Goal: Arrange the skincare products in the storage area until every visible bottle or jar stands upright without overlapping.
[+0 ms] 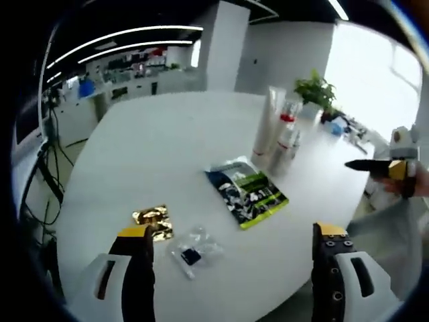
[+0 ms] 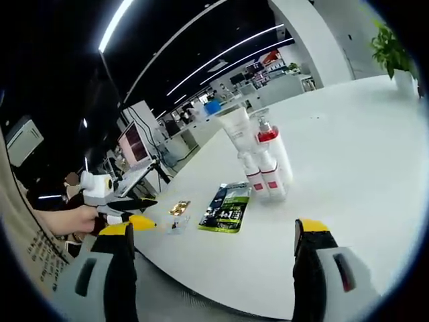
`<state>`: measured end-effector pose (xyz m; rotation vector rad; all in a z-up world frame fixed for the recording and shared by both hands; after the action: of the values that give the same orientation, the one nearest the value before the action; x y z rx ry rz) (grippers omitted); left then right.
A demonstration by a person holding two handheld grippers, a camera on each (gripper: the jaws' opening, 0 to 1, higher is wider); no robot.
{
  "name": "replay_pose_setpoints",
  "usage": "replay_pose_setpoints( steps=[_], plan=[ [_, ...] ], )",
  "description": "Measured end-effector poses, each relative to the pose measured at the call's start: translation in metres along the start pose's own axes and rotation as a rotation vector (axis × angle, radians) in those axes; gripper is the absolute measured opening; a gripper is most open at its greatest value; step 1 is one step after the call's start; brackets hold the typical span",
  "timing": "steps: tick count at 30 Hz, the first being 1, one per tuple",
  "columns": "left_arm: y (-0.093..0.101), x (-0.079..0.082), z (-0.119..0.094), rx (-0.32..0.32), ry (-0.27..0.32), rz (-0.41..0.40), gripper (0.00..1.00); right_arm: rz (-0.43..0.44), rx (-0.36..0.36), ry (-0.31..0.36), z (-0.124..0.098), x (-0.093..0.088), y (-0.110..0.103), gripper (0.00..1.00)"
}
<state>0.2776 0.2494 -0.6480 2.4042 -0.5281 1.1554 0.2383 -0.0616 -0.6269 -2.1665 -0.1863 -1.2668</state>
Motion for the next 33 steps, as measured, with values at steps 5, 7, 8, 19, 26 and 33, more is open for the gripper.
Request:
replay_pose_setpoints(
  steps=[5,7,8,19,26,33],
  plan=[
    [0.0,0.0,-0.015,0.024,0.032,0.01,0.97,-0.004,0.001,-0.005,0.0,0.0,0.0,1.0],
    [-0.001,0.0,-0.019,0.031,0.045,-0.003,0.97,-0.005,0.003,-0.008,0.0,-0.001,0.0,1.0],
    [-0.001,0.0,-0.02,0.034,0.047,-0.005,0.97,-0.006,0.004,-0.009,0.001,-0.001,0.0,1.0],
    [-0.004,-0.007,-0.035,0.069,0.053,-0.027,0.97,-0.01,0.003,-0.008,0.0,-0.001,-0.001,0.99],
    [-0.006,-0.01,-0.04,0.087,0.053,-0.029,0.97,-0.01,0.002,-0.004,0.0,-0.001,0.0,0.99],
    [-0.01,-0.013,-0.042,0.103,0.045,-0.034,0.97,-0.013,0.002,-0.005,0.0,-0.001,-0.001,0.99]
  ],
)
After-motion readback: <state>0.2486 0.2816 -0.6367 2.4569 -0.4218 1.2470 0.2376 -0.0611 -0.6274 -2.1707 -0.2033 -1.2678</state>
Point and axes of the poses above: the point that each gripper's makers call its tool centre point, and the gripper's own axes: z roughly forward along the fingers, y roughly to its right, x roughly out of its top, the point moved 8 cm from there along -z, roughly backward along the fingers, and after that the axes turned 3 degrees about -x, right-handed, at the moved point
